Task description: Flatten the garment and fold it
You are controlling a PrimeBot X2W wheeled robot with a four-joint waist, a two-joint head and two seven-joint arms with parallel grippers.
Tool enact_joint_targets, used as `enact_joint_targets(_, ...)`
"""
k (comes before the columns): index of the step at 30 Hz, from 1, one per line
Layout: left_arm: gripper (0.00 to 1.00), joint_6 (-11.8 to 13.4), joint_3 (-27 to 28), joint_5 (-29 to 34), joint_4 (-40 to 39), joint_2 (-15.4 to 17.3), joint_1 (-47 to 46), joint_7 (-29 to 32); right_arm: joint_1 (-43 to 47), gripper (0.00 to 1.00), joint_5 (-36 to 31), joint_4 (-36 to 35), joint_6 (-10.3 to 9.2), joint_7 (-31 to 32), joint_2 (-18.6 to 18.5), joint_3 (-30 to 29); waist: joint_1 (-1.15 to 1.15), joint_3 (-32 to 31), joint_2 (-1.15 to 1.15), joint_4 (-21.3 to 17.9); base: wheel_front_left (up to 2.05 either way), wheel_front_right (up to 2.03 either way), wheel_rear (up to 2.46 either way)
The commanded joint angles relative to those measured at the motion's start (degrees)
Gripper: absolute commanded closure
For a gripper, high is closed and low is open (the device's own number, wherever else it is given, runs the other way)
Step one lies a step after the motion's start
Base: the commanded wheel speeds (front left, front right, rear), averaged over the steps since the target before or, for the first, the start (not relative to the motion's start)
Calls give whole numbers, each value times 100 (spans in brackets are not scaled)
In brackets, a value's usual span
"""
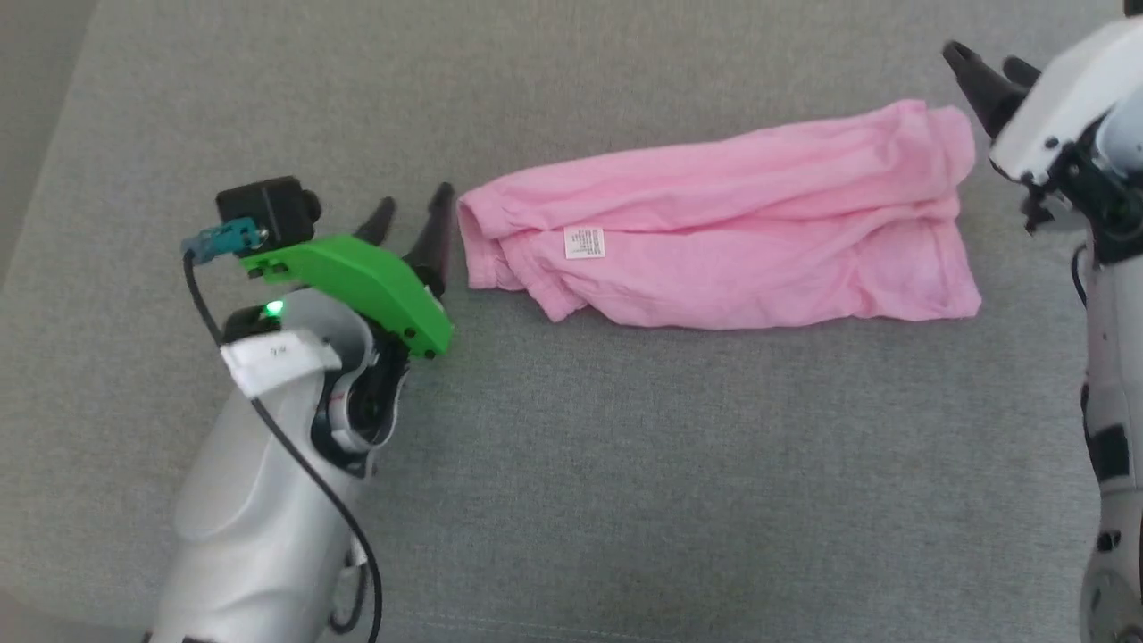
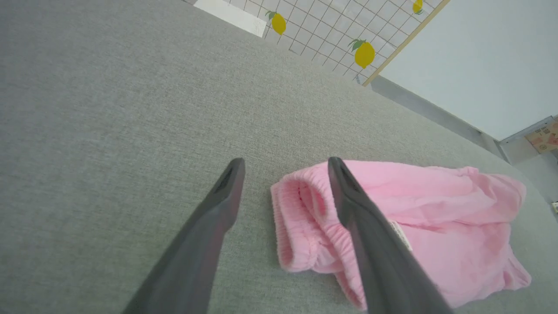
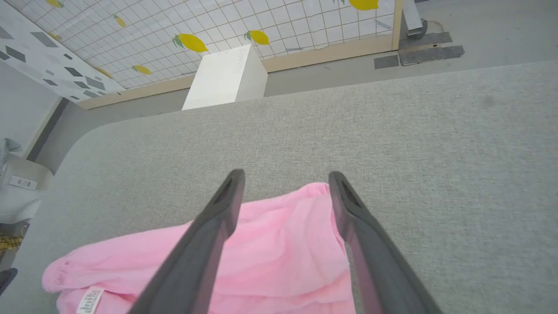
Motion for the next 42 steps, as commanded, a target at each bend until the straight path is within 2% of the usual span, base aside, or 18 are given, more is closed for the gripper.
enact_joint_targets(1,0,66,-54,275,-150,156,139,-205,194,0,22,-85,-8,-99,-65,47,0,-381,0,-21,0,0,0)
enact_joint_targets(6,0,228,-145,1102,-765,554,672,-1302,828,0,32,-408,-8,-267,-180,231,0,-681,0,-58,0,0,0)
enact_joint_targets(9,0,295,-179,1451,-1014,661,1059,-1973,1251,0,-23,-595,-8,-273,-269,314,0,-762,0,-56,0,0,0)
enact_joint_targets(12,0,370,-151,1708,-1240,667,1452,-2285,1686,0,-8,-730,-8,-168,-313,347,0,-820,0,-39,0,0,0)
enact_joint_targets(15,0,389,-88,1894,-1422,625,1762,-2357,2008,0,56,-830,-8,-46,-322,347,0,-845,0,-22,0,0,0)
enact_joint_targets(20,0,418,177,2134,-1805,332,2223,-2371,2337,0,-35,-878,-8,73,-322,417,0,-849,0,-2,0,0,0)
enact_joint_targets(24,0,306,315,2252,-1905,101,2421,-2372,2427,0,-236,-795,-8,156,-275,544,0,-797,0,39,0,0,0)
enact_joint_targets(25,0,200,389,2351,-1922,-38,2449,-2373,2409,0,-473,-641,-8,176,-251,581,0,-712,0,98,0,0,0)
enact_joint_targets(39,0,-240,744,2624,-1804,-429,2411,-2373,2180,0,-1051,-13,-8,-30,-76,695,0,-440,0,277,0,0,0)
enact_joint_targets(40,0,-265,759,2631,-1787,-447,2414,-2373,2162,51,-1064,13,-8,-27,-76,696,0,-433,0,276,0,0,0)
enact_joint_targets(42,0,-323,781,2627,-1733,-487,2420,-2373,2120,100,-1116,28,-8,-44,-101,740,0,-435,0,268,0,0,0)
